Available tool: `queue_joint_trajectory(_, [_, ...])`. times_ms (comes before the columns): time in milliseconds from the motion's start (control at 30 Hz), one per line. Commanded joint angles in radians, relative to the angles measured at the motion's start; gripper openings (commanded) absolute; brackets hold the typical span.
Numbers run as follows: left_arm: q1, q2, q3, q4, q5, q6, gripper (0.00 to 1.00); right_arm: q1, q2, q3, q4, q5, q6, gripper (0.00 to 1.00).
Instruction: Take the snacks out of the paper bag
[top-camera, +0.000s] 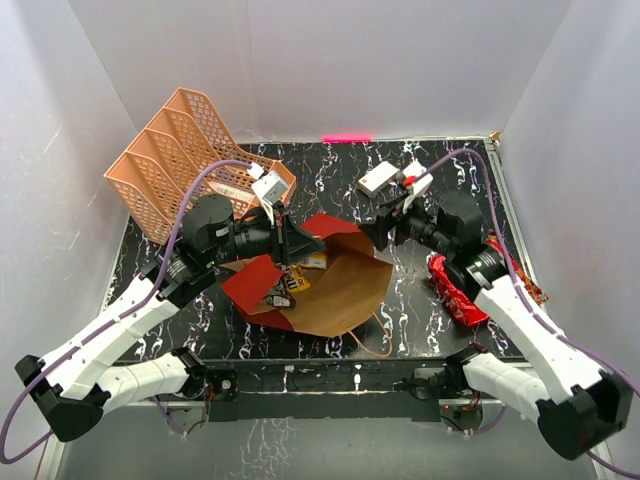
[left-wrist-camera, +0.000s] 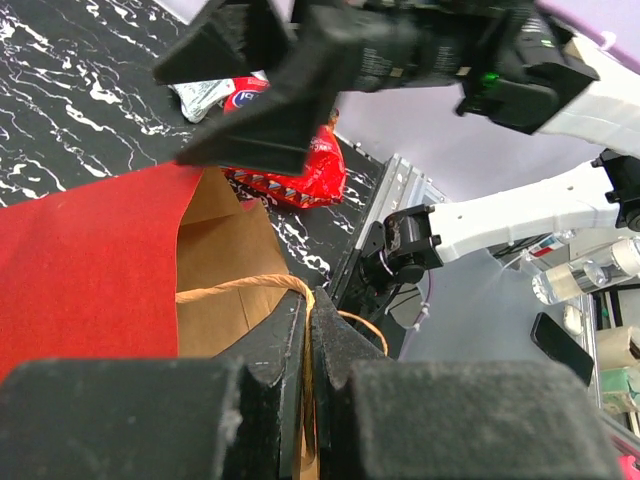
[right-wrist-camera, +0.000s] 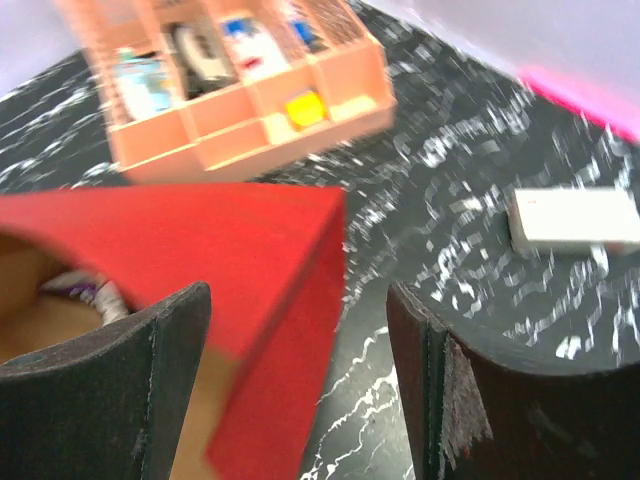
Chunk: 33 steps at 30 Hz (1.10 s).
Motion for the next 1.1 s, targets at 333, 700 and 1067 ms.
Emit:
queue_joint_trajectory(333, [-0.004, -0.028, 0.062, 0.017, -0.009, 0.021, 0.00, 0.126, -0.281, -0.075, -0.119, -0.602, -0.678, 0.74])
queue_joint_trajectory(700, [-0.004, -0.030, 0.076, 0.052, -0.012, 0.007, 0.00, 0.312, -0.189, -0.129, -0.123, -0.466, -0.855, 0.59])
queue_joint_trajectory(1067, [-0.004, -0.017, 0.096, 0.033, -0.008, 0.024, 0.00, 0.636, 0.058, -0.222, 0.195, 0.141, -0.898, 0.65])
